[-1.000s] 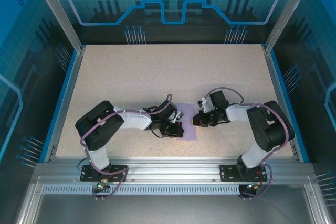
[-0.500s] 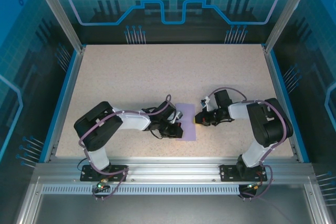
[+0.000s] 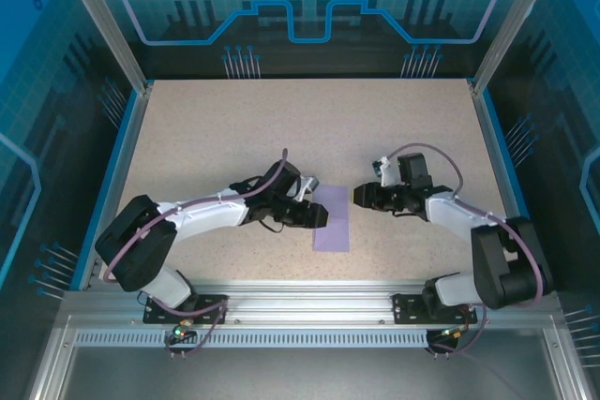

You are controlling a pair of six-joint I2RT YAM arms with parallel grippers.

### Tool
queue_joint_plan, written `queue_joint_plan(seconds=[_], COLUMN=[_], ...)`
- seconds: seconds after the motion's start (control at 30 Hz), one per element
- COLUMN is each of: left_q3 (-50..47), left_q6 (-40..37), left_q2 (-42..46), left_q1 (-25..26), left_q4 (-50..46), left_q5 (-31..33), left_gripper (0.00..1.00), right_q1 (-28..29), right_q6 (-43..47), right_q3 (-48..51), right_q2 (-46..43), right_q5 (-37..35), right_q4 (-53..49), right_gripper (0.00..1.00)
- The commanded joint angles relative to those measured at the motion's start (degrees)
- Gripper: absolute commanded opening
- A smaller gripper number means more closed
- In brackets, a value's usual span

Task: Fold a paper plane with a square sheet of paper (fold left side to right side)
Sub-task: Fold the triangle a second time at the center of the table, then turn over the paper at the center of the table.

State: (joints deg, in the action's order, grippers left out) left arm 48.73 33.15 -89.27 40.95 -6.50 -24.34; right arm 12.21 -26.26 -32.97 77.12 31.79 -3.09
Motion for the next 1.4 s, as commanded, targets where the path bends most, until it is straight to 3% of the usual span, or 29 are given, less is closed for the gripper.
queue_joint_plan(seconds=[0.0,0.27,0.33,0.57,0.7,1.07,1.23,1.37], left_q3=[1.7,6.3,6.9,6.6,4.4,2.3,2.1,1.6], left_q6=[-3.4,-4.7,-4.7,-5.9,-6.2,-5.7,-5.5,-4.9], left_q2=[-2.2,-10.9,-12.4,-12.1,-8.7,-5.9,-5.9,-5.1], left_q1=[-1.6,-1.7,-1.6,-1.7,-1.7,-1.6,-1.6,-1.6], left_q4=[-3.7,-1.7,-1.2,-1.7,-1.2,-0.8,-0.5,0.1], left_q5=[0.9,-1.3,-1.9,1.3,3.3,4.5,4.7,5.1], left_gripper=[0.56,0.56,0.5,0.11,0.07,0.12,0.13,0.18], right_q1=[-0.4,2.6,3.4,5.5,7.4,14.2,15.8,16.8], right_q6=[-1.7,-4.3,-4.6,-7.0,-8.3,-12.1,-14.4,-14.9], right_q3=[3.2,8.1,8.9,10.6,8.9,3.1,1.4,0.3], right_q2=[-3.7,-11.7,-12.7,-13.2,-10.8,0.3,5.7,8.4], right_q5=[-1.7,-1.2,-1.1,-0.5,1.1,0.5,0.4,0.2], right_q4=[-0.6,-2.0,-2.7,-2.4,-1.7,5.0,8.6,10.1], right_gripper=[0.46,0.65,0.66,0.77,0.79,0.69,0.6,0.47])
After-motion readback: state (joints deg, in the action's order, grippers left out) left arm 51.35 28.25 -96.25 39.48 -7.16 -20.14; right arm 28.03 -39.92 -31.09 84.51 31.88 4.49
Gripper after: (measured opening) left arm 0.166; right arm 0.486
